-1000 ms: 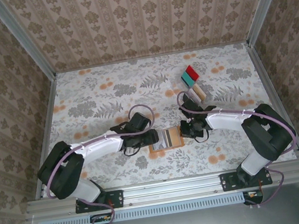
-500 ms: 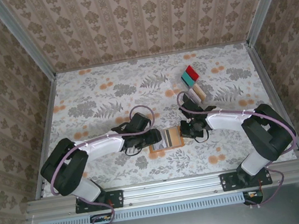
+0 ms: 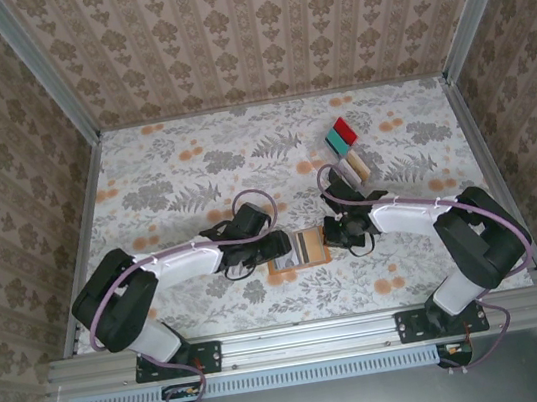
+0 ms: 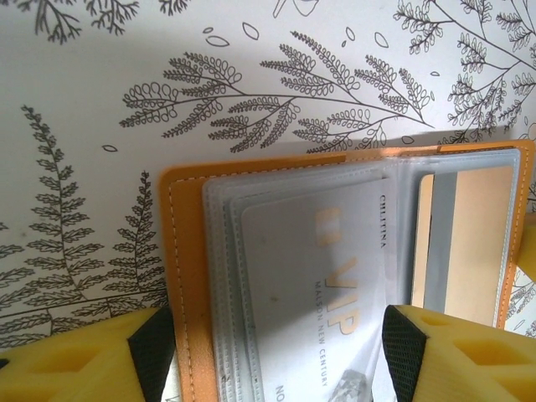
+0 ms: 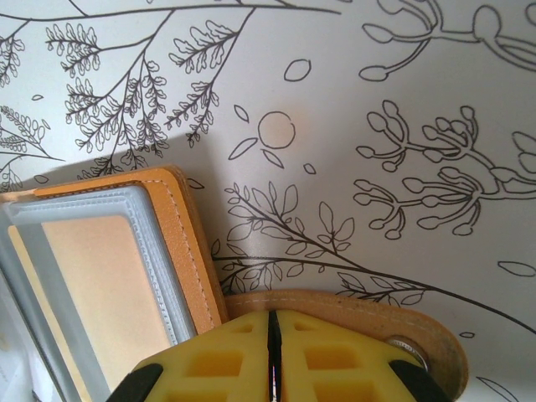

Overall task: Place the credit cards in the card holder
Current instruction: Close the card holder at the bottom-center of the table.

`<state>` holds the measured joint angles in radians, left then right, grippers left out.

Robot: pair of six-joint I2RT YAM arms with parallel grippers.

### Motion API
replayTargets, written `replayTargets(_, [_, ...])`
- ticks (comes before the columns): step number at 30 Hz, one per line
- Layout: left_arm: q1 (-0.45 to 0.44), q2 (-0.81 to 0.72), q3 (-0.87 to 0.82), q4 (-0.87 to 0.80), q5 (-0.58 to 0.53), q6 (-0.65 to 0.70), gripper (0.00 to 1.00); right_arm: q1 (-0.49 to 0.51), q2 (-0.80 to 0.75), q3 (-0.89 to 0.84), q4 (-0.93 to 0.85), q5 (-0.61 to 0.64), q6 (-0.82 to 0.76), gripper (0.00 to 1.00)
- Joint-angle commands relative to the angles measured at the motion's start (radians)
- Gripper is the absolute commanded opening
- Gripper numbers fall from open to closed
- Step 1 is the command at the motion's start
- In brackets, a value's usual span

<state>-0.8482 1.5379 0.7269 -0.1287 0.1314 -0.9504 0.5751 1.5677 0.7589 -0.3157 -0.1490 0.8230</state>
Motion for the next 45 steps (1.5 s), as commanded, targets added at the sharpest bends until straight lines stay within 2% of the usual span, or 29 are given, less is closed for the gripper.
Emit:
replayTargets(1, [0.003, -0.005, -0.021, -0.005, -0.023, -0.012, 0.70, 0.029, 0.046, -0.035, -0.039, -0.020, 0.019, 0.11])
replayTargets(15, [0.001, -0.118, -0.041, 0.113, 0.036, -0.034, 0.50, 0.032, 0.051, -0.038, -0.033, -0.017, 0.023, 0.11])
replayTargets(21, [0.001, -0.162, -0.070, 0.190, 0.060, -0.061, 0.51, 0.032, 0.051, -0.036, -0.031, -0.019, 0.024, 0.11])
replayTargets(27, [-0.015, -0.126, -0.039, 0.255, 0.126, -0.061, 0.52, 0.036, 0.053, -0.033, -0.024, -0.028, 0.028, 0.11])
replayTargets(35, [-0.062, -0.001, 0.076, 0.284, 0.184, -0.034, 0.54, 0.037, 0.037, -0.050, 0.001, -0.040, 0.046, 0.11])
replayTargets(45, [-0.079, 0.146, 0.094, 0.373, 0.196, -0.110, 0.57, 0.034, -0.051, -0.055, -0.030, -0.002, 0.064, 0.16])
